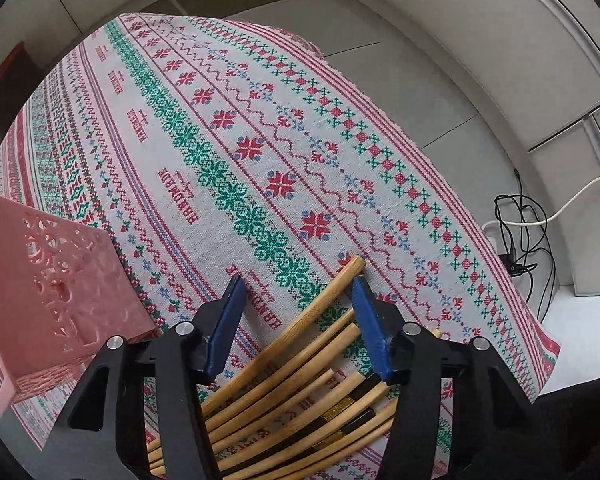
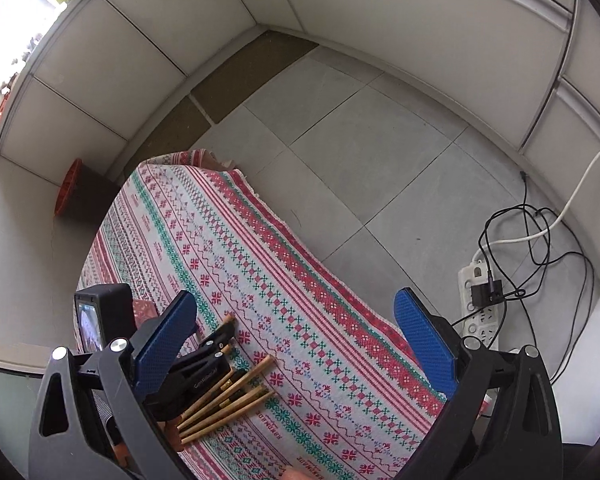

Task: Organize utensils
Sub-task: 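Grasp a bamboo chopstick with the left tool while the right tool grasps another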

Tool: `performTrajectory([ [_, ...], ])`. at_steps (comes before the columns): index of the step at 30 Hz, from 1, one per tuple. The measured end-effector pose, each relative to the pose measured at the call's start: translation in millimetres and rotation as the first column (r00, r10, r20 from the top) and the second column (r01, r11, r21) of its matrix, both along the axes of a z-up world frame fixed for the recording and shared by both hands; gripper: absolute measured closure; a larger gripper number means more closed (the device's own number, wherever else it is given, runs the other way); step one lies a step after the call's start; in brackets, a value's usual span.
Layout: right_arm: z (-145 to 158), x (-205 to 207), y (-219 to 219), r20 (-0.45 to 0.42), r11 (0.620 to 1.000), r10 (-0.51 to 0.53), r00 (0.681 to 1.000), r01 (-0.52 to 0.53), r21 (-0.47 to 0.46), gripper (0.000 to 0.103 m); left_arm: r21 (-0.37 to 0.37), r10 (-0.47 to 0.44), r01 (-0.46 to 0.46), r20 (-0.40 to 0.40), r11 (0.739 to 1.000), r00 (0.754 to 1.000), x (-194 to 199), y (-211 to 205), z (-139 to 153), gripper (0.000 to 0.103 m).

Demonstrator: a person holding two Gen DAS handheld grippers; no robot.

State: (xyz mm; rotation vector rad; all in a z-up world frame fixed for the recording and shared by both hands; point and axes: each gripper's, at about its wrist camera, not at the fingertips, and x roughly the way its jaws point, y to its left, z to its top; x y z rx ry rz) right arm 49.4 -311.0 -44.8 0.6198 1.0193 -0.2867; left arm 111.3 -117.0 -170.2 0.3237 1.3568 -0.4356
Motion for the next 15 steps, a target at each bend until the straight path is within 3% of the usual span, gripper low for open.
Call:
performTrajectory([
  [2,-1.6,-0.4,0.7,-0.005,1.0,0.003,1.0,-0.003,0.0,0.007,0.013,0.016,-0.017,0.013,1.0,1.0,-1.5,1.2,1.6,0.063],
  [4,-3.0,0.2,2.2,-0.011,1.0,0.003,1.0,-0.003,-0.013,0.007,0.002,0.015,-0.015,0.019,1.0,1.0,-3.5,1.3,4.4,0.082],
  [7,-6.1,0.2,5.2,-0.021,0.998,-0.014,1.0,0.012,-0.066,0.007,0.028,0.014,-0.016,0.074,0.999,0.997,-19.4,-1.5,3.3,0.086],
  [12,-17.7,-3.6,11.4,-0.06,0.994,-0.018,0.998,0.011,-0.109,0.007,0.0,0.03,-0.03,0.174,1.0,0.984,-59.3,21.9,15.1,0.087],
  [15,-28.8,-11.3,19.7,-0.078,0.996,-0.011,0.997,0.004,-0.088,0.007,-0.079,0.075,-0.06,0.206,0.995,0.976,-83.1,59.4,41.6,0.088],
])
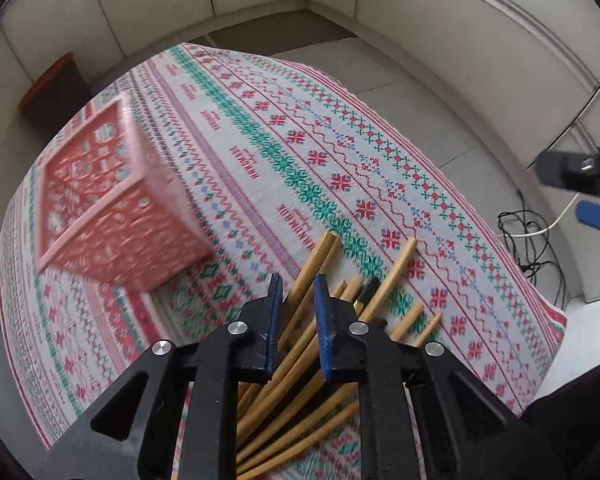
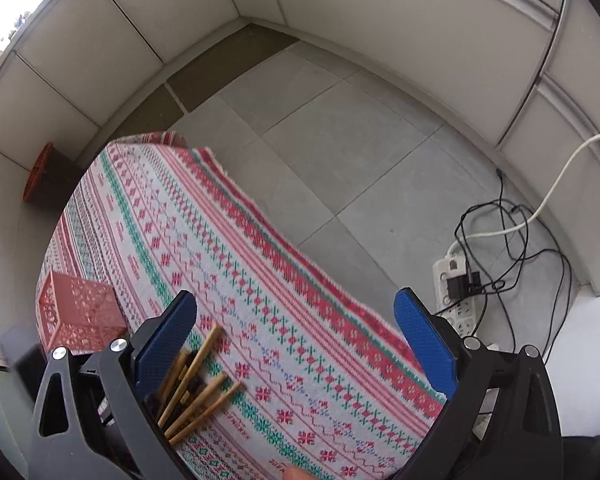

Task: Organize utensils
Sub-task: 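Grasp a bamboo chopstick with the left tool while the right tool grasps another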

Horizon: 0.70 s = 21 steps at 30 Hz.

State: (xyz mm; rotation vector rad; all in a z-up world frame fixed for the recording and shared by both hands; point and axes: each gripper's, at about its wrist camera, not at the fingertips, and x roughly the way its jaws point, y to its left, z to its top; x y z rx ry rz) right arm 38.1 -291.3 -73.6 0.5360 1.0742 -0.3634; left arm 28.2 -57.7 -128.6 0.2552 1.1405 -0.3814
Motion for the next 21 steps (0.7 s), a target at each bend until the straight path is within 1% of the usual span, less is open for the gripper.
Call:
performTrajectory([
  [2,-10.1,-4.8,9.2,-0.021,1.0,0.014,1.0,-0.014,0.025,0.007,-0.087,0.058,-0.057,0.011,0.995,0.998,-19.2,33.7,19.8,0.088],
  [4,-21.9,-8.0,22.5,-0.046,0.997,0.048,0.998,-0.046,0.061,0.007,-0.156,0.108,-0.103,0.029,0.982,0.994,-34.1,56.9,37.7,0.09],
  [5,-28.2,-8.2,29.5,-0.058,0.994,0.068,0.996,-0.063,0.088,0.007,-0.211,0.135,-0.123,0.043,0.97,0.99,-42.5,69.0,49.7,0.09],
  [7,-38.8,-10.4,42.5,-0.07,0.988,0.078,0.994,-0.068,0.137,0.007,-0.289,0.176,-0.149,0.072,0.946,0.982,-59.9,93.5,67.0,0.091],
  [9,-47.9,-10.9,53.3,-0.076,0.982,0.072,0.995,-0.058,0.179,0.007,-0.319,0.201,-0.159,0.102,0.934,0.974,-66.7,106.5,78.6,0.093],
  [10,-51.7,-9.9,58.1,-0.076,0.979,0.072,0.995,-0.056,0.194,0.009,-0.34,0.211,-0.161,0.115,0.927,0.971,-71.9,115.1,84.4,0.093],
  [13,-60.8,-0.3,71.0,-0.091,0.975,0.061,0.994,-0.04,0.218,0.027,-0.386,0.226,-0.161,0.129,0.908,0.965,-70.2,129.2,91.7,0.094],
  [16,-73.6,14.8,78.5,-0.136,0.972,0.052,0.989,-0.019,0.234,0.031,-0.406,0.219,-0.139,0.158,0.903,0.963,-71.8,139.0,103.5,0.094],
  [17,-76.2,19.6,80.1,-0.148,0.974,0.042,0.988,-0.008,0.226,0.03,-0.406,0.215,-0.132,0.166,0.904,0.962,-73.0,140.2,106.9,0.094],
  [19,-72.8,29.5,83.7,-0.143,0.984,0.023,0.99,0.003,0.178,0.031,-0.418,0.215,-0.12,0.187,0.9,0.959,-75.0,141.9,114.6,0.095],
  [21,-73.2,43.6,88.5,-0.162,0.99,0.018,0.987,0.005,0.138,0.035,-0.43,0.208,-0.103,0.206,0.897,0.956,-78.2,142.6,123.3,0.095],
])
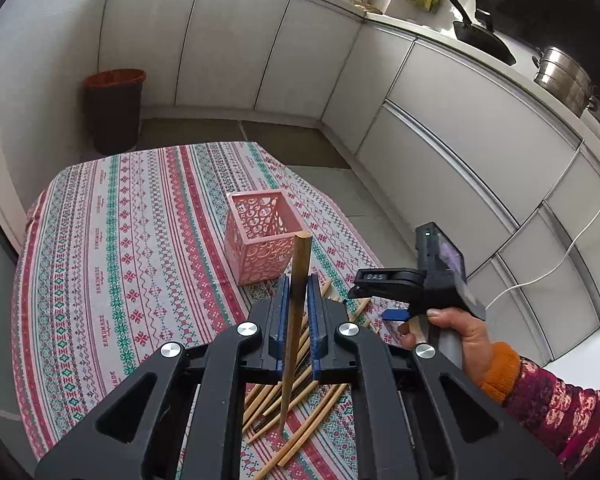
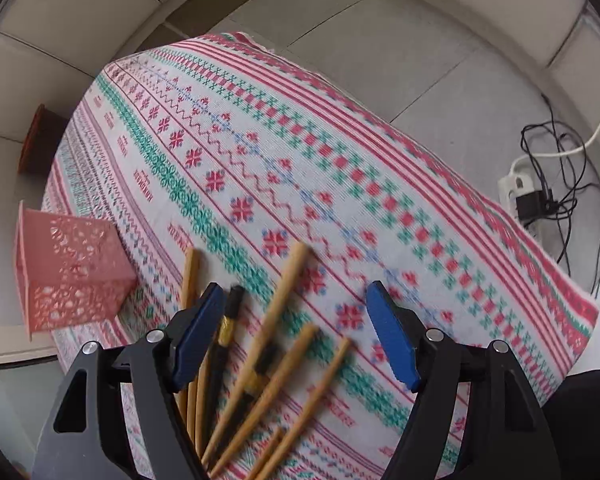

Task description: Organize utensils

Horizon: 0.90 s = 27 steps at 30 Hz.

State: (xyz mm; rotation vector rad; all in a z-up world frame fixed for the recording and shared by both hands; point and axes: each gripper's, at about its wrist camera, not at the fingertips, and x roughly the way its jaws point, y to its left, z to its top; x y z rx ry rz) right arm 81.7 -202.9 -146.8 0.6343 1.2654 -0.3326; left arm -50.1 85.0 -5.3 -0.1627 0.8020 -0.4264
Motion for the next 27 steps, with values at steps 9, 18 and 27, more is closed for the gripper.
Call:
performTrajectory([
  [9,2.9,5.2,-2.6,0.035,0.997,-0.055,0.998,0.056,-0.048,0.092,-0.014,0.038,-0.038,0.043,0.999,0.998,-2.6,5.4,16.8,0.095],
  [18,87.9,-38.8,-5.4,0.295,0.997,0.049,0.954,-0.063,0.038,0.094,-0.012,0.088,-0.091,-0.166,0.996,0.982,24.8,13.0,-12.7,0.092],
  [27,152.2,-77.4,-4.8,0.43,0.987,0.138,0.892,-0.161,0.018,0.094,0.081,0.181,-0.164,-0.532,0.983,0.827,92.0,-11.8,-140.8,0.066],
])
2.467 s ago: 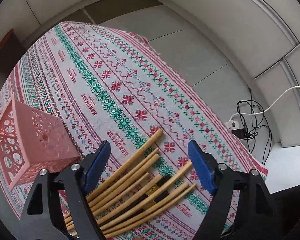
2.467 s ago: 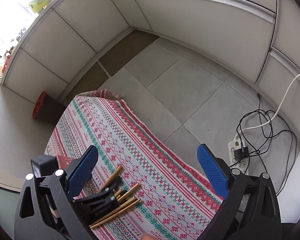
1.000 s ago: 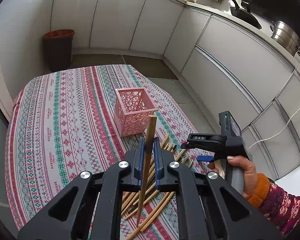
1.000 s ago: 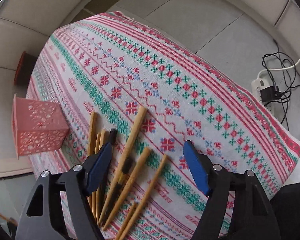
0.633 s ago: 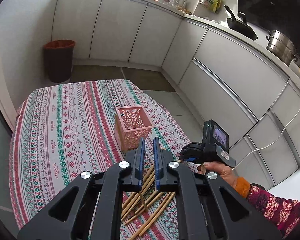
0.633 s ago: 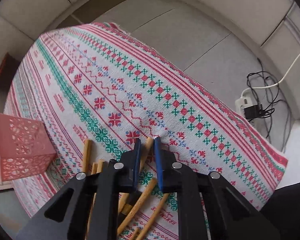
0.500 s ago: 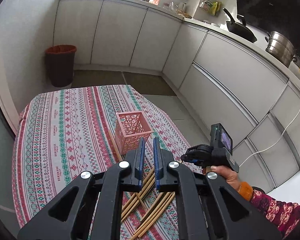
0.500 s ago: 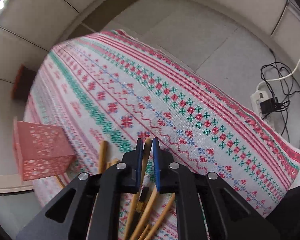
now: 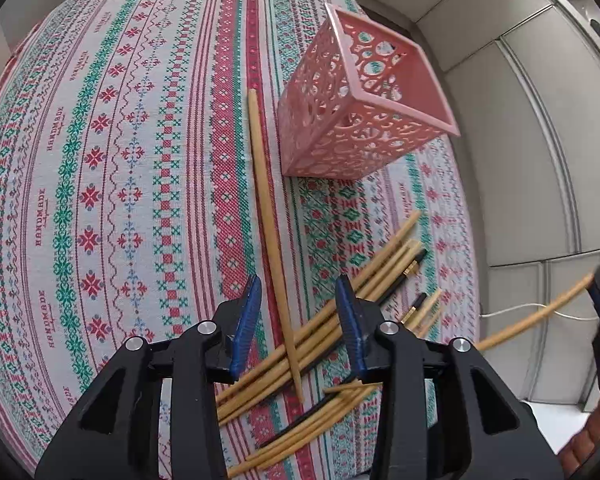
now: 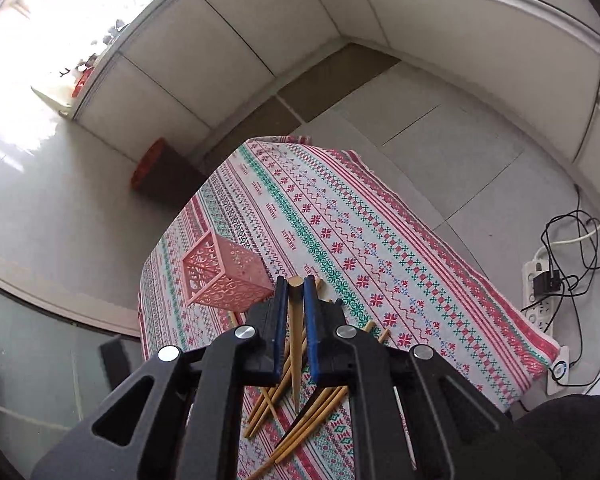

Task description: Organize utensils

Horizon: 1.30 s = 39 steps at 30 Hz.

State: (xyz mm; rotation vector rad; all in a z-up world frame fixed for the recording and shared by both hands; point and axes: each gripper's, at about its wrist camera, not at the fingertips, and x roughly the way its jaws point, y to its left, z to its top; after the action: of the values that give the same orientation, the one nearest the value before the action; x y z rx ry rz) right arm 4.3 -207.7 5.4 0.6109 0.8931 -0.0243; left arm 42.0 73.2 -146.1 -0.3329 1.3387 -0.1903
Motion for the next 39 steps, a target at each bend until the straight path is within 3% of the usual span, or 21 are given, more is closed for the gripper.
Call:
performTrajectory([
  [2,0.1,-3.4,-4.4,-0.005,1.0,-0.003,1.0,0.003,-0.01,0.094,0.038,0.03,-0.029,-0.039,0.999,0.999,3.2,-5.6,-9.7,0.065],
  [5,-2.6,-5.9,-11.5,-0.019,1.0,0.002,1.0,-0.002,-0.004,0.094,0.037,0.028,-0.025,-0.091,0.999,0.995,-1.5,-13.3,-19.7,0.055],
  [7,-3.8,-5.2,-13.6,-0.017,1.0,0.006,1.0,-0.007,-0.013,0.094,0.084,0.035,-0.026,-0.106,0.996,0.994,-6.8,-18.6,-29.0,0.056],
  [8,-5.4,-4.0,-14.8,-0.016,1.0,0.006,1.0,-0.006,-0.017,0.094,0.125,0.041,-0.03,-0.088,0.992,0.995,-10.0,-22.1,-31.1,0.064],
  [9,-7.4,-1.7,-14.7,-0.017,1.0,0.005,1.0,-0.005,-0.017,0.094,0.174,0.034,-0.022,-0.068,0.984,0.997,-12.3,-27.2,-30.6,0.095],
  [13,-11.4,2.6,-15.4,-0.016,1.0,0.017,1.0,-0.017,0.01,0.094,0.179,0.053,-0.047,-0.027,0.983,0.998,-25.2,-25.9,-32.0,0.098],
  [17,1.6,2.1,-8.4,0.015,0.997,0.078,0.997,-0.078,0.009,0.094,0.124,0.106,-0.114,0.067,0.986,0.992,-45.3,4.2,7.2,0.098],
  [20,19.4,-2.7,0.5,0.061,0.991,0.132,0.989,-0.132,-0.004,0.095,0.133,0.156,-0.186,0.205,0.974,0.966,-62.4,28.6,54.0,0.098],
  [23,39.3,-5.1,9.2,0.104,0.984,0.178,0.978,-0.179,-0.004,0.095,0.137,0.162,-0.205,0.276,0.969,0.948,-54.7,44.5,87.0,0.098],
  [29,76.9,-6.7,14.5,0.171,0.979,0.202,0.964,-0.197,-0.046,0.095,0.138,0.144,-0.204,0.356,0.969,0.923,-54.6,48.9,115.7,0.098],
  [31,66.1,2.3,4.0,0.11,0.987,0.161,0.981,-0.158,-0.035,0.093,0.143,0.131,-0.199,0.383,0.97,0.914,-55.6,45.2,122.1,0.098],
  [33,33.8,22.8,-13.6,-0.011,0.996,0.092,0.996,-0.092,-0.023,0.071,0.141,0.113,-0.187,0.418,0.972,0.901,-58.6,39.9,131.5,0.098],
  [34,14.1,33.7,-22.2,-0.069,0.998,0.057,0.996,-0.059,-0.017,0.051,0.142,0.103,-0.18,0.433,0.973,0.895,-61.1,38.7,138.0,0.098],
  [36,-30.4,54.5,-35.7,-0.185,1.0,-0.002,0.983,-0.001,-0.014,0.05,0.148,0.079,-0.165,0.464,0.975,0.882,-65.2,33.4,146.7,0.098],
  [39,-98.8,83.0,-45.7,-0.364,0.997,-0.063,0.929,0.074,0.016,0.055,0.146,0.054,-0.143,0.49,0.979,0.87,-68.9,29.2,153.4,0.099],
])
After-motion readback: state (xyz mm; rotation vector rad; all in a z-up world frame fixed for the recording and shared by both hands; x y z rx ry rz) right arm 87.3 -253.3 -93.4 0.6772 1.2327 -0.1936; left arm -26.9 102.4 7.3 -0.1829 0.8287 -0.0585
